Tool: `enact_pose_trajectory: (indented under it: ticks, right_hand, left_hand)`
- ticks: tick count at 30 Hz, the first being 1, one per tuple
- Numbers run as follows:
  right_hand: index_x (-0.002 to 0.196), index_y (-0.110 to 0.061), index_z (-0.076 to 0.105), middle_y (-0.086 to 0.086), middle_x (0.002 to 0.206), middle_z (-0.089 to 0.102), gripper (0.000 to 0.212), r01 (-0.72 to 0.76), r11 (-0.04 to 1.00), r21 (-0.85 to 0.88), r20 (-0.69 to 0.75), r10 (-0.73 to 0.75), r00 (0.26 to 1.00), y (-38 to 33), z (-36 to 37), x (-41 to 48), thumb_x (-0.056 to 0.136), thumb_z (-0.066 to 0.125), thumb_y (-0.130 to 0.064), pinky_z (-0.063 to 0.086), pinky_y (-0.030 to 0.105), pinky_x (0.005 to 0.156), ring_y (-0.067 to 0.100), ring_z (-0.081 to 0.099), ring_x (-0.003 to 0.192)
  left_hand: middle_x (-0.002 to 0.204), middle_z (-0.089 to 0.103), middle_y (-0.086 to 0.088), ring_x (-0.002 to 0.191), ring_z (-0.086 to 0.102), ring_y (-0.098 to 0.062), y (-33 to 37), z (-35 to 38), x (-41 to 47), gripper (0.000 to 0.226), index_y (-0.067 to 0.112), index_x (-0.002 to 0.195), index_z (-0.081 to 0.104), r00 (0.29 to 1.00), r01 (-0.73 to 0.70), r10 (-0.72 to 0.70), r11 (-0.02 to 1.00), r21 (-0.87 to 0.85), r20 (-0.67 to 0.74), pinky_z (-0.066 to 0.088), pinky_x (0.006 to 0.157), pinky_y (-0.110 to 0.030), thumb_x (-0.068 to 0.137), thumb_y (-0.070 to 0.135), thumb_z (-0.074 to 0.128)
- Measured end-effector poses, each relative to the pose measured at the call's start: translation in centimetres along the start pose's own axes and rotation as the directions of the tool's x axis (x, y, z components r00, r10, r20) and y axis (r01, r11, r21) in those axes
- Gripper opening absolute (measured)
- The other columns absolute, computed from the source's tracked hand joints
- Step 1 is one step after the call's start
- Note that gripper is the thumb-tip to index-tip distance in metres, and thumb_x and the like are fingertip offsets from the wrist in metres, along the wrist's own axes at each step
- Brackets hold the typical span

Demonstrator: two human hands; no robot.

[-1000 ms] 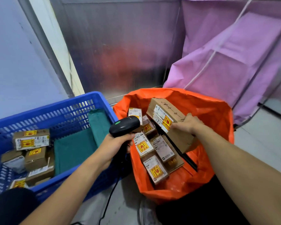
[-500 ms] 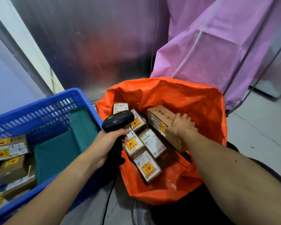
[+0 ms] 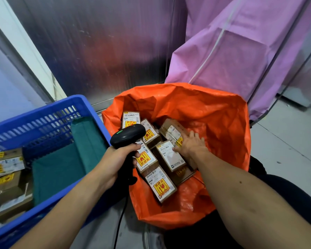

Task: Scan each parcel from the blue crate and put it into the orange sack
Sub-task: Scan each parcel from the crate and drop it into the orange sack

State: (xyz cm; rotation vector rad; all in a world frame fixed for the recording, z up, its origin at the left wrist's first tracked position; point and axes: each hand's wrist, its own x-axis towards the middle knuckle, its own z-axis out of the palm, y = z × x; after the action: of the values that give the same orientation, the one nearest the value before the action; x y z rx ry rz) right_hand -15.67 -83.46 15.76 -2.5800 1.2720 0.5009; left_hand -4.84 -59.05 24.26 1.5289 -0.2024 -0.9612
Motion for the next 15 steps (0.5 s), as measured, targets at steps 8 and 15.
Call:
enact_pose_trajectory:
  ticks: [8, 15]
  right_hand:
    - [0.158, -0.022, 0.034, 0.015, 0.165, 0.025, 0.074, 0.11, 0.99, 0.086, -0.008, -0.11, 0.994, -2.4, -3.9, -0.9, 0.099, 0.045, -0.065, 0.03, 0.054, 0.12, 0.038, 0.029, 0.149]
    - [0.133, -0.023, 0.062, 0.007, 0.132, 0.055, 0.046, 0.382, 0.923, 0.052, -0.054, -0.379, 0.924, -8.8, -11.4, -4.1, 0.1, 0.054, -0.054, 0.048, 0.038, 0.094, 0.028, 0.058, 0.113]
  left_hand:
    - [0.071, 0.064, -0.01, 0.053, 0.053, -0.018, 1.3, -2.1, -1.7, 0.007, 0.006, 0.089, 0.071, 0.997, -0.043, 0.046, 0.997, 0.06, -0.056, 0.048, 0.056, -0.032, 0.092, 0.011, 0.074]
    - [0.068, 0.065, -0.008, 0.05, 0.054, -0.018, 4.3, -6.8, -4.3, 0.008, 0.01, 0.086, 0.069, 0.977, -0.155, 0.159, 0.987, 0.035, -0.139, 0.048, 0.056, -0.032, 0.093, 0.008, 0.072]
